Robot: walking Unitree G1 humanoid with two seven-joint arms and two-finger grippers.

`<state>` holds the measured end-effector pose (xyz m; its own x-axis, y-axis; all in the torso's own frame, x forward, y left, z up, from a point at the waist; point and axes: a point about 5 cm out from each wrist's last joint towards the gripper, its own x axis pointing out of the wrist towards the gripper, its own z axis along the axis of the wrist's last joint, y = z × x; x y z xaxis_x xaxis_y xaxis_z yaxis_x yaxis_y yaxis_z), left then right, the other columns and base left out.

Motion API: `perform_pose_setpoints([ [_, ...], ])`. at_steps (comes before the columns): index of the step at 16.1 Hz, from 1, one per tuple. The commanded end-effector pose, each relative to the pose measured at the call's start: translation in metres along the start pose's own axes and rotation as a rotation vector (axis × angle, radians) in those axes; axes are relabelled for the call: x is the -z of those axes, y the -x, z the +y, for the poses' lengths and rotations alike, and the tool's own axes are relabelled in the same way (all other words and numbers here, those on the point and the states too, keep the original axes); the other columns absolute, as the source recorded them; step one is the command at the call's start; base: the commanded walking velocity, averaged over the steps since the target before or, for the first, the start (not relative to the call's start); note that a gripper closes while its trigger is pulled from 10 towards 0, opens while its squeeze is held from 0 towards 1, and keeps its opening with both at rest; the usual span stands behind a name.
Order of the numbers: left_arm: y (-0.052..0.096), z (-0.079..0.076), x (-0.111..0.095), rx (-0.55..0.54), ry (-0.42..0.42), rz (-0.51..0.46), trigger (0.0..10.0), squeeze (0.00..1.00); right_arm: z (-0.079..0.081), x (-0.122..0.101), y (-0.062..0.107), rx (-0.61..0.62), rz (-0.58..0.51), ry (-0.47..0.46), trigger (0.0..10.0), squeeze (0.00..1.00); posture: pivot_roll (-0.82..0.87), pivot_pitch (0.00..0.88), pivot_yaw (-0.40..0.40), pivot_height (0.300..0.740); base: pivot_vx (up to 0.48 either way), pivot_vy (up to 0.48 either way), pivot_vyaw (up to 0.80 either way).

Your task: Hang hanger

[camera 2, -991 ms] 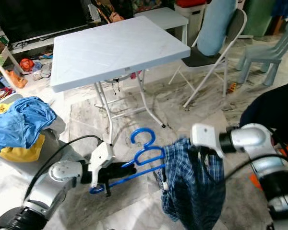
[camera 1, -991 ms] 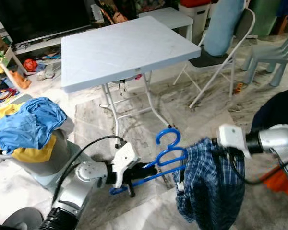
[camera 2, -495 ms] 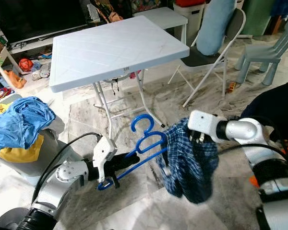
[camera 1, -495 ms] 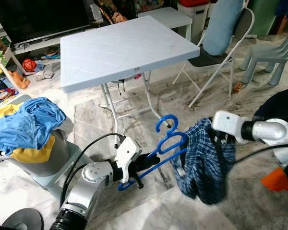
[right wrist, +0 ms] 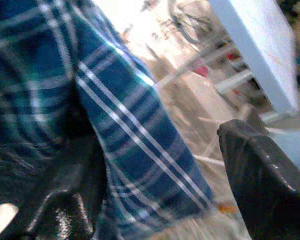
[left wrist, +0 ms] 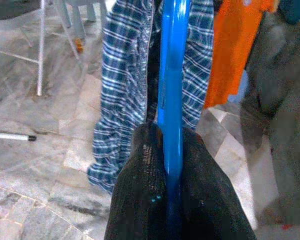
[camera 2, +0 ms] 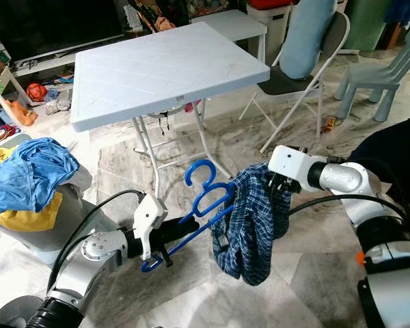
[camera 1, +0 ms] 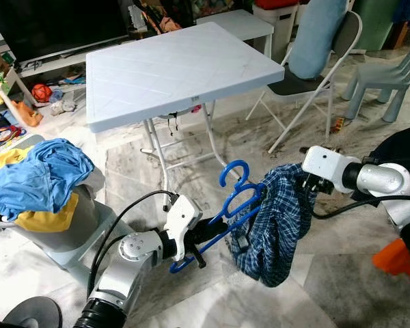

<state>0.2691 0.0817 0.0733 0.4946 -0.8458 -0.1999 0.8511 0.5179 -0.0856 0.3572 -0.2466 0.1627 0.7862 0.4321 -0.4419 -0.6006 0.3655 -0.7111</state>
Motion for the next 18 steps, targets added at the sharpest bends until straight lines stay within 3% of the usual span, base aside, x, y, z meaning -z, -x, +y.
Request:
perform_pose_setpoints([
  [1,0.006,0.011,-0.01,-0.052,-0.022,-0.055,0.0,0.0,-0.005,0.0,0.0,0.017,0.02,0.005,10.0,1.0,-0.12,0.0,0.128,0.74,0.0,0.0,0.0],
  [4,0.008,0.02,-0.011,-0.16,0.016,-0.086,0.0,0.0,-0.018,0.009,0.004,0.161,0.078,-0.063,10.0,1.0,-0.13,0.0,0.133,0.74,0.0,0.0,0.0],
  [7,0.011,0.025,-0.009,-0.212,0.041,-0.091,0.0,0.0,-0.018,0.015,0.007,0.172,0.104,-0.085,10.0,1.0,-0.13,0.0,0.133,0.74,0.0,0.0,0.0],
  [9,0.011,0.027,-0.009,-0.228,0.051,-0.097,0.0,0.0,-0.011,0.016,0.006,0.102,0.098,-0.095,10.0,1.0,-0.13,0.0,0.133,0.74,0.0,0.0,0.0],
  [10,0.01,0.028,-0.011,-0.232,0.055,-0.104,0.0,0.0,0.004,0.017,0.006,-0.067,0.08,-0.08,10.0,1.0,-0.13,0.0,0.133,0.74,0.0,0.0,0.0],
  [11,0.01,0.028,-0.011,-0.232,0.055,-0.104,0.0,0.0,0.004,0.017,0.006,-0.067,0.08,-0.08,10.0,1.0,-0.13,0.0,0.133,0.74,0.0,0.0,0.0],
  [13,0.01,0.029,-0.011,-0.232,0.043,-0.104,0.0,0.0,0.017,0.024,0.013,-0.241,0.107,-0.057,10.0,1.0,-0.13,0.0,0.13,0.74,0.0,0.0,0.0],
  [15,0.014,0.029,-0.007,-0.235,0.026,-0.085,0.0,0.0,0.016,0.03,0.017,-0.237,0.135,-0.062,10.0,0.98,-0.13,0.0,0.13,0.74,0.0,0.0,0.0],
  [16,0.014,0.029,-0.007,-0.233,0.031,-0.088,0.0,0.0,0.019,0.026,0.011,-0.199,0.105,-0.105,10.0,0.9,-0.13,0.0,0.13,0.74,0.0,0.0,0.0],
  [17,0.014,0.029,-0.007,-0.23,0.032,-0.089,0.0,0.0,0.02,0.024,0.009,-0.188,0.091,-0.123,10.0,0.9,-0.13,0.0,0.13,0.74,0.0,0.0,0.0],
  [18,0.012,0.028,-0.007,-0.223,0.032,-0.093,0.0,0.0,0.021,0.021,0.004,-0.156,0.068,-0.17,10.0,0.78,-0.13,0.0,0.13,0.74,0.0,0.0,0.0],
])
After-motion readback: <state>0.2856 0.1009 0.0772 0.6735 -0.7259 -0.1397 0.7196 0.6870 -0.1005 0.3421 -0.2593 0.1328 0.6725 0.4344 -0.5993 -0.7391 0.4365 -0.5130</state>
